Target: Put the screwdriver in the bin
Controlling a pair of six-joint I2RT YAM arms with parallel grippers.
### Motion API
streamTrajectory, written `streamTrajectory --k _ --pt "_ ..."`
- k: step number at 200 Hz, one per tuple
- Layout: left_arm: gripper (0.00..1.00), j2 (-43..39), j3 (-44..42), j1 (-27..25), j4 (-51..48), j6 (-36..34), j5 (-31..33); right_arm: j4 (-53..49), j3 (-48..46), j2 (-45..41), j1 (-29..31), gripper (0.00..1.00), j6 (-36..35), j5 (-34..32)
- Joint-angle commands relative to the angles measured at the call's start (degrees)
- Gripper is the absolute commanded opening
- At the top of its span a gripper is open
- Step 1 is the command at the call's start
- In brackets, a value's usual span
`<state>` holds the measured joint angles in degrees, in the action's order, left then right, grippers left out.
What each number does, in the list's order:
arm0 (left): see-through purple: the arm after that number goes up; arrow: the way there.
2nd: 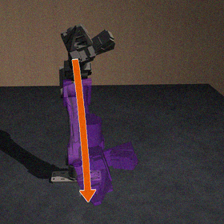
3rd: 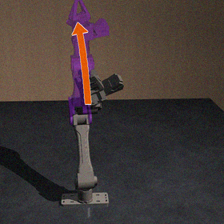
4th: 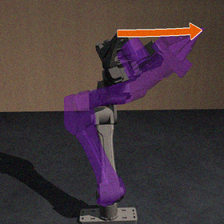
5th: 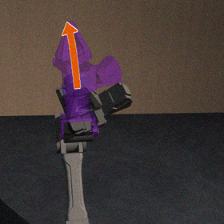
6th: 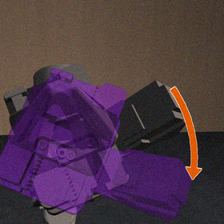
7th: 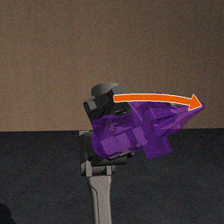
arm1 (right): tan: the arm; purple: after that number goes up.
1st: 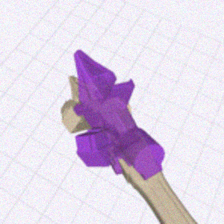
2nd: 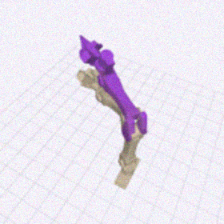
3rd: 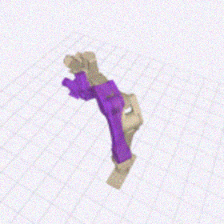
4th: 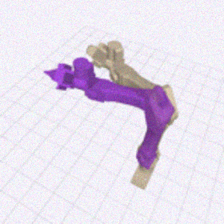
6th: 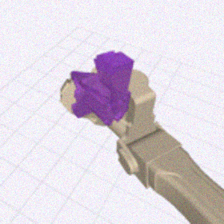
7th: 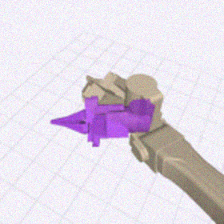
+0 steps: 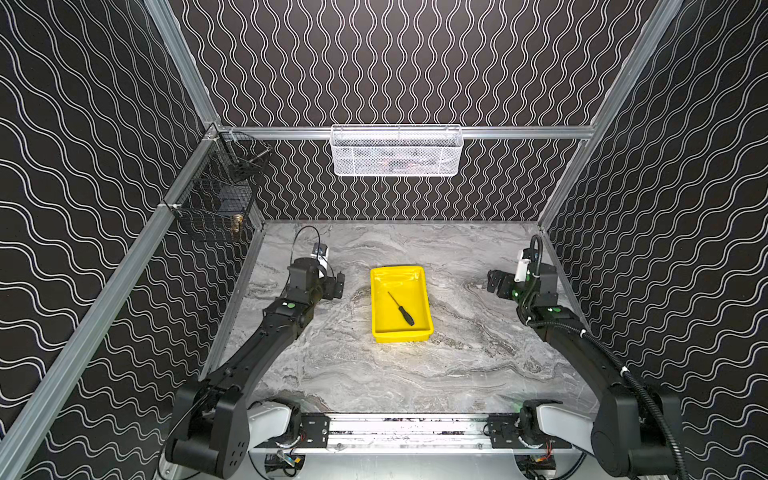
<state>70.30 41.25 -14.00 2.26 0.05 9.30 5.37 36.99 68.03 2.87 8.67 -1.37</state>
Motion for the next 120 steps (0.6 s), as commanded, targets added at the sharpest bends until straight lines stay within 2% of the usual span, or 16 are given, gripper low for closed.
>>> streamTrajectory --k 1,25,39,52,67,79,90,99,108,120 --pt "0.99 1.89 -5.11 -0.02 16.64 0.05 4.41 15.73 -6.47 -2.29 -0.03 0.99 -5.29 -5.58" --pt "0.99 4.97 -9.94 -0.01 25.22 -5.58 7.5 35.13 -18.65 -4.48 -0.23 0.99 -10.98 -12.25" --pt "0.99 6.38 -11.9 0.11 28.62 -7.96 9.01 46.04 -24.47 -3.96 -0.41 0.99 -11.11 -14.27" --pt "0.99 7.5 -14.81 0.57 33.83 -10.0 8.6 52.03 -27.21 -1.93 -0.68 0.99 -11.56 -14.28" --pt "0.99 9.25 -17.83 1.86 39.93 -11.16 6.96 53.97 -27.51 1.32 -0.81 0.99 -12.28 -14.78" --pt "0.99 10.95 -18.32 3.88 40.34 -9.14 4.84 56.43 -27.53 4.76 -1.18 0.99 -11.71 -14.7" --pt "0.99 12.98 -19.81 5.58 45.11 -7.79 2.53 61.09 -27.71 7.55 -1.38 0.99 -12.47 -14.27" --pt "0.99 14.29 -20.66 7.05 48.06 -6.92 0.64 56.36 -25.65 7.48 -1.53 0.99 -10.72 -13.87" --pt "0.99 14.21 -19.81 7.9 45.61 -5.68 -1.4 51.5 -23.54 7.38 -2.24 1.0 -9.33 -13.04" --pt "0.99 15.92 -20.25 9.28 49.09 -4.25 -3.59 53.41 -23.06 9.17 -3.57 0.99 -8.03 -11.08"
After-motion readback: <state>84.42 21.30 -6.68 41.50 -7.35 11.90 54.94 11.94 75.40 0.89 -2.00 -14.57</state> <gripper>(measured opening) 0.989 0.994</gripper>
